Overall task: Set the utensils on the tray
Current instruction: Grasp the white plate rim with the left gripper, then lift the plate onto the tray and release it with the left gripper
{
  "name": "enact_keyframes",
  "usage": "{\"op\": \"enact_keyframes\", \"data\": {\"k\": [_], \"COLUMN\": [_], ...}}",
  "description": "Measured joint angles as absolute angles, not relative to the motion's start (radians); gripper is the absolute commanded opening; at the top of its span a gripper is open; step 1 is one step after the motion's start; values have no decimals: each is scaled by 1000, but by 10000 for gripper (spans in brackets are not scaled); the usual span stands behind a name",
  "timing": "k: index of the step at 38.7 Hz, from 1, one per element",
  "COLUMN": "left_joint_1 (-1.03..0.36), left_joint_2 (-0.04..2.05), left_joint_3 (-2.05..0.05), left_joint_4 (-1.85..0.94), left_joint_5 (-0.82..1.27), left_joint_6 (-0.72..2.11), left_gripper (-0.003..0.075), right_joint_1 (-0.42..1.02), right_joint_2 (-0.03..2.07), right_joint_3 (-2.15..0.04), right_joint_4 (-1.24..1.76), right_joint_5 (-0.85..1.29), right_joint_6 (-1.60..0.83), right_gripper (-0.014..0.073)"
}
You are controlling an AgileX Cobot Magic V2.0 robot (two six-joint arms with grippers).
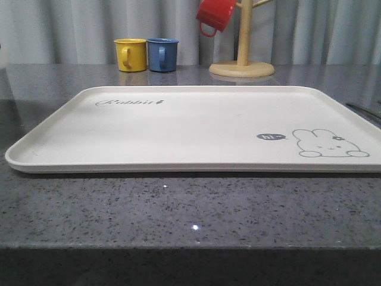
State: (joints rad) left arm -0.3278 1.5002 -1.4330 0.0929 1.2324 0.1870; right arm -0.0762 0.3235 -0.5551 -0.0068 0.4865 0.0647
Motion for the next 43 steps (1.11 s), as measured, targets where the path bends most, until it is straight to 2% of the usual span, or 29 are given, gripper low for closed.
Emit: {"op": "enact_keyframes", "data": {"k": [11,21,39,43], "left_joint_1": [-587,-759,-787,-787], "left_joint_2": [1531,1688,1873,1877], "left_joint_3": [-1634,-1699,-1701,-1701], "left_joint_4": [102,100,0,-11], "left_joint_5": [1248,1250,1237,1237], "left_joint_6": [162,161,159,159], "left_gripper": [-18,-18,-18,15], "right_joint_1": [-76,-76,-76,-76], "right_joint_2": [323,323,323,323], "right_joint_3": [-555,-555,-555,-555], "right_joint_4": [-7,-7,-7,-7], "right_joint_5": [487,487,487,487], "right_joint_6": [65,65,65,65], "right_gripper": [652,652,652,652]}}
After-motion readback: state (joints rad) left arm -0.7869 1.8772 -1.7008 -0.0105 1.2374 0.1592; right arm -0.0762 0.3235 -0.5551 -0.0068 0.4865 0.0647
